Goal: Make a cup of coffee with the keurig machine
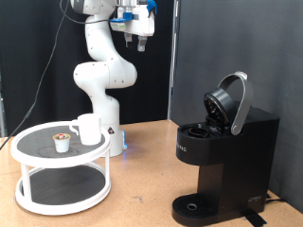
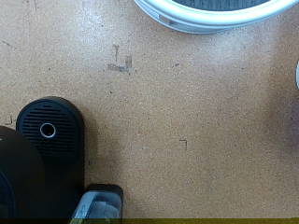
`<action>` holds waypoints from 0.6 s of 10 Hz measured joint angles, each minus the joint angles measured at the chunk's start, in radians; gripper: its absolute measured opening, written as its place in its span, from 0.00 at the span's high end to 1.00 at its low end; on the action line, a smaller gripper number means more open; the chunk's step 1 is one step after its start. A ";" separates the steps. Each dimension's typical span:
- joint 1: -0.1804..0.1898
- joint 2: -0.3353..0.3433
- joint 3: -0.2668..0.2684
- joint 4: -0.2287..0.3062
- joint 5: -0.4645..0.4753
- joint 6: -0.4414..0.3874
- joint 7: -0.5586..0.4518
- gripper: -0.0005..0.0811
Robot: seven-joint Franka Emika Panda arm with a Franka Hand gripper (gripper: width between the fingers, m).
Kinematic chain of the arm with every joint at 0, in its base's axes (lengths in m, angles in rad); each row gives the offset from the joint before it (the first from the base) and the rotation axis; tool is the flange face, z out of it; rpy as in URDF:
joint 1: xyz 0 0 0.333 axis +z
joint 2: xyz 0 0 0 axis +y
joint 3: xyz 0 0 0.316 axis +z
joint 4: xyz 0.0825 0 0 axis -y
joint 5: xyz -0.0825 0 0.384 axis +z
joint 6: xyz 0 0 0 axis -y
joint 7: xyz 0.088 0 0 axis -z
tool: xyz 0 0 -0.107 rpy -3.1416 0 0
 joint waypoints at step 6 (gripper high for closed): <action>-0.035 0.058 -0.117 0.037 -0.023 0.027 -0.076 0.09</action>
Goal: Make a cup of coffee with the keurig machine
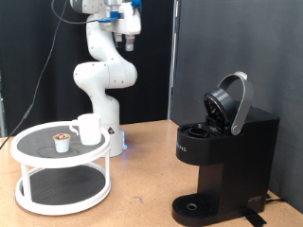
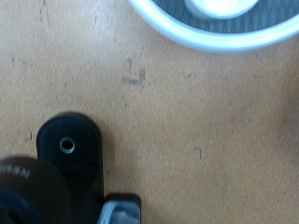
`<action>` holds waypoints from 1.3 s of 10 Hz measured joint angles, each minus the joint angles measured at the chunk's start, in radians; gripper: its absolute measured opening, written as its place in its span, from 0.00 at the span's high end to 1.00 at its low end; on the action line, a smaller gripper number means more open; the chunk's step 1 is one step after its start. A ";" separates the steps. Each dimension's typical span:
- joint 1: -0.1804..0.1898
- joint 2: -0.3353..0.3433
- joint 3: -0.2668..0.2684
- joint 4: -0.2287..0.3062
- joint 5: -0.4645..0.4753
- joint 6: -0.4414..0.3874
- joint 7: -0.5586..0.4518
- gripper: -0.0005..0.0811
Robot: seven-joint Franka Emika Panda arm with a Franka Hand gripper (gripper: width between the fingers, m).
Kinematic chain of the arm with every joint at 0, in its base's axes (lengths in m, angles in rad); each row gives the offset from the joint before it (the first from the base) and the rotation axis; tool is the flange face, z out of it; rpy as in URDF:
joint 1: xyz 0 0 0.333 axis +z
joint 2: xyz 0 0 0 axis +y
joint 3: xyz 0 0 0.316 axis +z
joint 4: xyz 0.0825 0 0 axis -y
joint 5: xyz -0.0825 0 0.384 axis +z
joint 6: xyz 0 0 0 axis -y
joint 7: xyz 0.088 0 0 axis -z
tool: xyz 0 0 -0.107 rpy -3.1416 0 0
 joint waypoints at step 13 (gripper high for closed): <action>-0.081 0.075 -0.233 0.054 -0.125 0.014 -0.270 0.09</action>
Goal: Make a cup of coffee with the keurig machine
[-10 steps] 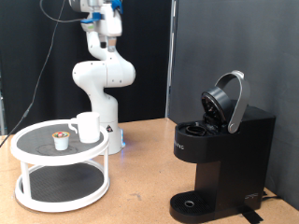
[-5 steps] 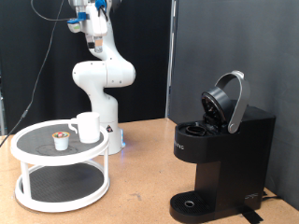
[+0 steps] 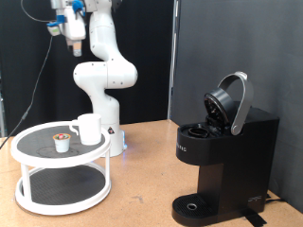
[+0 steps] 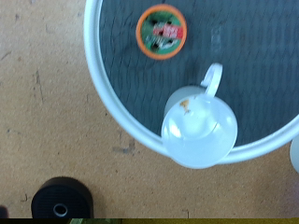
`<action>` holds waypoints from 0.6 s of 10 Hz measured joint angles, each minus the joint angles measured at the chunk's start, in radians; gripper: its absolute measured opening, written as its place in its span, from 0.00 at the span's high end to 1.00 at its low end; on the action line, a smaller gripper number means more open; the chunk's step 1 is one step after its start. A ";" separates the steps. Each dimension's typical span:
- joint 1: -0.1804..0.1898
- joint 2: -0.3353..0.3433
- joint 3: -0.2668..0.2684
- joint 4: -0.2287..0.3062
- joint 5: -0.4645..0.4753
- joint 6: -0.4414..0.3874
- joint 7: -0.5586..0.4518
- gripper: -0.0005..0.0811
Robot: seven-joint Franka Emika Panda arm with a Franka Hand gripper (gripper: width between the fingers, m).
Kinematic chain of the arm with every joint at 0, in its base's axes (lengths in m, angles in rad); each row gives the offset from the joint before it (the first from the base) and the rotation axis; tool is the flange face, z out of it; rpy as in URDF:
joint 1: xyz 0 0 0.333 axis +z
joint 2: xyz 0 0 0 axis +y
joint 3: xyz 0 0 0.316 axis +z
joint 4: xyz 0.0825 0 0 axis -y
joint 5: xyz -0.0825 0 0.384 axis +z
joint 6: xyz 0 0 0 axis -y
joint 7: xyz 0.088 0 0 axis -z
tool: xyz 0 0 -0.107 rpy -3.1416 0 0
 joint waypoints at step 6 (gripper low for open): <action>-0.008 0.013 -0.037 -0.001 -0.019 -0.006 -0.069 0.09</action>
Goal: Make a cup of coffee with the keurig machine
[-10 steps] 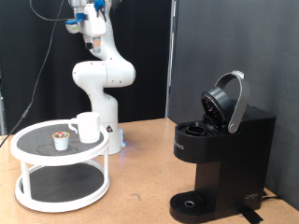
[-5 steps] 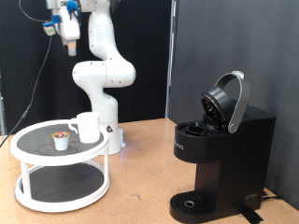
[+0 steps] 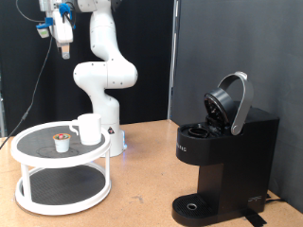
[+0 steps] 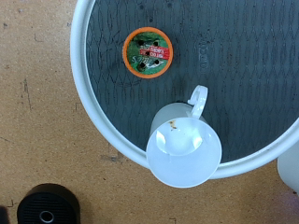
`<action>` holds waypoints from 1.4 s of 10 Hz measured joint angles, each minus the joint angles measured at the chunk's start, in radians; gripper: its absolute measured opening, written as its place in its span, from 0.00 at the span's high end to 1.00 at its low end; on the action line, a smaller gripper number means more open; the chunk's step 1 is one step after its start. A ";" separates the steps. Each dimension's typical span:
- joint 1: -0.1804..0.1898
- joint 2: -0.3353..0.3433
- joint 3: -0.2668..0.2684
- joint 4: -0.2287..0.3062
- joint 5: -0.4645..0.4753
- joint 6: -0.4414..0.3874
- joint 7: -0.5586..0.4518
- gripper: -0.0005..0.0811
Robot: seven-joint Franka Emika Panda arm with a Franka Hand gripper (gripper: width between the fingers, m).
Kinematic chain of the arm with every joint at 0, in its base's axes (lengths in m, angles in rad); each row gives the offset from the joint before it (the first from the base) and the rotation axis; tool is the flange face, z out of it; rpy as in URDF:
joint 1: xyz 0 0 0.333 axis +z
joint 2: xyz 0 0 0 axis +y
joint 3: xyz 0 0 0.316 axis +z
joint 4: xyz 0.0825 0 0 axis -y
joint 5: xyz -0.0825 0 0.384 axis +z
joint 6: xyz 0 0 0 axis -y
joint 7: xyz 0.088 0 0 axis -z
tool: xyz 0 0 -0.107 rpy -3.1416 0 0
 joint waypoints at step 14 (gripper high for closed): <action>-0.054 0.175 -0.071 -0.420 -0.132 0.710 -0.003 0.09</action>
